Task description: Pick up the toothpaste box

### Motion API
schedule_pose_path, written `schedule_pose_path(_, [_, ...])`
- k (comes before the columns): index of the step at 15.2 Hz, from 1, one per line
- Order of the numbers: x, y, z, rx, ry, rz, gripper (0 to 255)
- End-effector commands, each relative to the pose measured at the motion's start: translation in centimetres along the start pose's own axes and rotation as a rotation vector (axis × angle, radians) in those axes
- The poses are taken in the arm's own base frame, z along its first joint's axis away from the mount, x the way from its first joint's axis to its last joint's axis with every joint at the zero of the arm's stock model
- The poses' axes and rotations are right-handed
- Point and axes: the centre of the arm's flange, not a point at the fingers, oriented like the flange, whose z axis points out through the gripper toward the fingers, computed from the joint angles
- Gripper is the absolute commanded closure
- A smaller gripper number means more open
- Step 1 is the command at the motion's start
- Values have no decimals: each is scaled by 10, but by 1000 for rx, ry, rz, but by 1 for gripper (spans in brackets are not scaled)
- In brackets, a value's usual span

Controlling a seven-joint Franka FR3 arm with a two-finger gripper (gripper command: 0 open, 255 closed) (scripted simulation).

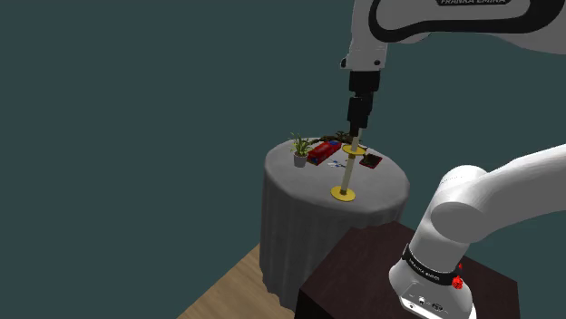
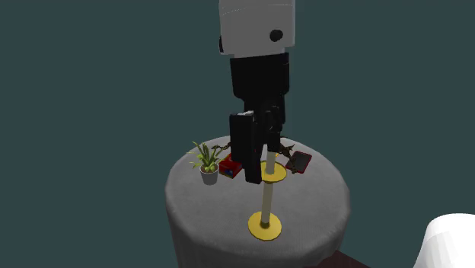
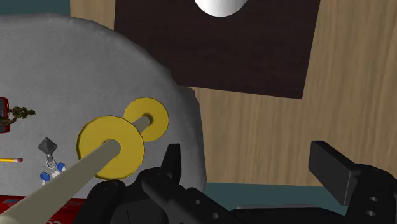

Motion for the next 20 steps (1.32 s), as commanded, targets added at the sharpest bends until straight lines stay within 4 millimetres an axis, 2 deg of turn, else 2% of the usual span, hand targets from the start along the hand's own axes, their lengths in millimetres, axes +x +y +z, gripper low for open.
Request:
schedule_pose_path(1, [0, 0, 0, 0, 0, 0, 0])
schedule_pose_path(10, [2, 103, 50, -29, 21, -263, 0])
schedule_pose_path(15, [15, 160, 76, -45, 32, -409, 0])
schedule_pose_path(20, [37, 215, 101, -60, 44, -555, 0])
